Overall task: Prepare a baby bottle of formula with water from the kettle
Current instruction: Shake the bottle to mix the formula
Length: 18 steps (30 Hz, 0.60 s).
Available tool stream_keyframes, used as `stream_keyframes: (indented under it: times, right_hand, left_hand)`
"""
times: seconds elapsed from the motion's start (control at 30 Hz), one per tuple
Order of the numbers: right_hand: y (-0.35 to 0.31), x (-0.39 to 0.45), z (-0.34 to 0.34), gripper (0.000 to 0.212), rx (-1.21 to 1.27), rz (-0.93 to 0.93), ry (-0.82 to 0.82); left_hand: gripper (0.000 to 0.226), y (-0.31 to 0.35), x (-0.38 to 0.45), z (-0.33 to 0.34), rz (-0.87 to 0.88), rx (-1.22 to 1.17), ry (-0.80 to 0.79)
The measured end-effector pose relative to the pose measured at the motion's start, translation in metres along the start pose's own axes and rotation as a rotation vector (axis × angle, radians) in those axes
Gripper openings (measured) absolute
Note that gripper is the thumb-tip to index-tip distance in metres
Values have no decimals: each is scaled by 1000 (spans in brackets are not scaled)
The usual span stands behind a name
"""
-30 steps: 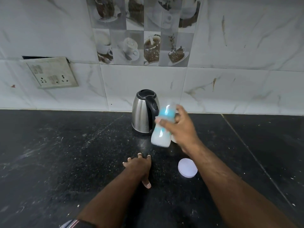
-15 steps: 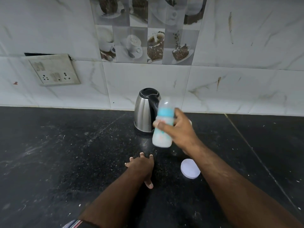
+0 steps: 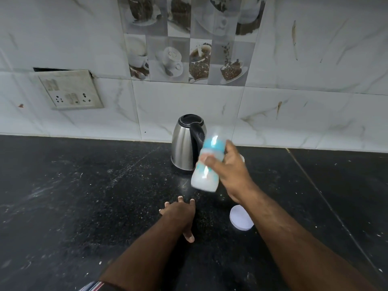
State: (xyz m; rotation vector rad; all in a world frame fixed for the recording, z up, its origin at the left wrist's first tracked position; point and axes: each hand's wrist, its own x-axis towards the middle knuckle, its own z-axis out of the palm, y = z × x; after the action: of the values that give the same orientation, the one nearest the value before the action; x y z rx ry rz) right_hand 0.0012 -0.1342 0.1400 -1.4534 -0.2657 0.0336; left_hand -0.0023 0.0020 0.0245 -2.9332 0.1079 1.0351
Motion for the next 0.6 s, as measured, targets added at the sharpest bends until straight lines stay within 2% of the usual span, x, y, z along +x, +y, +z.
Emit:
stream_keyframes:
  times: [0.07,0.37,0.6]
  right_hand:
    - [-12,7,-6,62,105,-47,81]
    - [-21,6,-7,105,-295,-137,47]
    - [-24,1,0,112,-454,-154,27]
  left_hand:
    - [140,0,1,1,-1,-15,-2]
    - [140,0,1,0,-2,-5,-10]
    - [138,-1,1,-1,4,-5,-12]
